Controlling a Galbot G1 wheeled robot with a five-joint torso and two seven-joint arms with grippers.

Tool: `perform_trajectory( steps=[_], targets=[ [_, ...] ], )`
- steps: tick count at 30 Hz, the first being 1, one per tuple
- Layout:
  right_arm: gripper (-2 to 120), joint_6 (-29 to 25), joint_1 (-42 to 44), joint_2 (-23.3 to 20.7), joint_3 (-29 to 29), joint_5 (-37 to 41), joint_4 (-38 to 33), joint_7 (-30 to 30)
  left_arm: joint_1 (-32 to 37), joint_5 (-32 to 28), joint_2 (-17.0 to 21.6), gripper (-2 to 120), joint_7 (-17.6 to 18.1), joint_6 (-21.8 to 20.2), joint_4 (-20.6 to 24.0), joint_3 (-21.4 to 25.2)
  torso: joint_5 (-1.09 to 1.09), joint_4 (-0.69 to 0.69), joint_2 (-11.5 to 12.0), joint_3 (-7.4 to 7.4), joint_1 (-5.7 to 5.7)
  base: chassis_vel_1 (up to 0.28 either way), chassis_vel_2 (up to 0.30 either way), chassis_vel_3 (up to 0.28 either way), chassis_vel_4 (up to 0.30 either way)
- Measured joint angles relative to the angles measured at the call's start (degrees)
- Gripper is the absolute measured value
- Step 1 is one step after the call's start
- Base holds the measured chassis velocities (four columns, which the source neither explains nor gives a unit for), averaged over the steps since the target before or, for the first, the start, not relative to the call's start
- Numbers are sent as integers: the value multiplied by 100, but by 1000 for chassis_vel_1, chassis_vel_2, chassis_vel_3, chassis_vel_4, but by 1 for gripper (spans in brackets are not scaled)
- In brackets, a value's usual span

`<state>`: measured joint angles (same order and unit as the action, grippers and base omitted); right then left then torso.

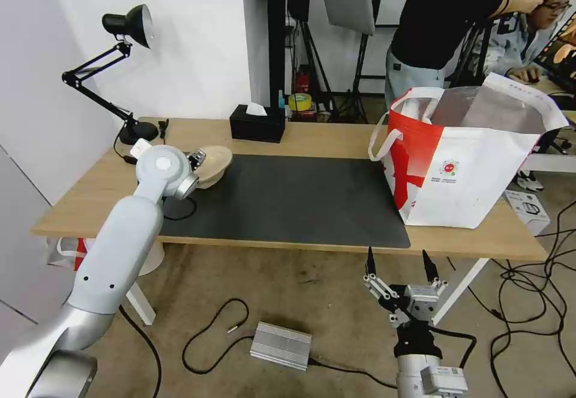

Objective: Pick up the trash from the table and place it into the takeout bag.

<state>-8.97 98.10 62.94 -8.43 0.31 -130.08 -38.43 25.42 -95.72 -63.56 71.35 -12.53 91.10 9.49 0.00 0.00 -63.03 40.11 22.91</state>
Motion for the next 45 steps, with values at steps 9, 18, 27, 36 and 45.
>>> perform_trajectory(
  steps=[9, 18, 27, 36, 45],
  targets=[
    [100, 0, 0, 0, 0, 0, 0, 0, -15, 20, -114, 100, 21, -9, -111, 3, 0, 0, 0, 0, 0, 0, 0, 0, 0],
    [100, 0, 0, 0, 0, 0, 0, 0, -114, -87, -171, 100, 53, -101, -267, 32, 0, 0, 0, 0, 0, 0, 0, 0, 0],
    [100, 0, -1, 0, 0, 0, 0, 0, -214, -14, -329, 100, 46, -112, -480, 3, 0, 0, 0, 0, 0, 0, 0, 0, 0],
    [100, 0, 0, 0, 0, 0, 0, 0, -302, 77, -415, 100, 6, -112, -646, -24, 0, 0, 0, 0, 0, 0, 0, 0, 0],
    [100, 0, 0, 0, 0, 0, 0, 0, -377, 132, -447, 100, -89, -112, -814, -56, 0, 0, 0, 0, 0, 0, 0, 0, 0]
  ],
)
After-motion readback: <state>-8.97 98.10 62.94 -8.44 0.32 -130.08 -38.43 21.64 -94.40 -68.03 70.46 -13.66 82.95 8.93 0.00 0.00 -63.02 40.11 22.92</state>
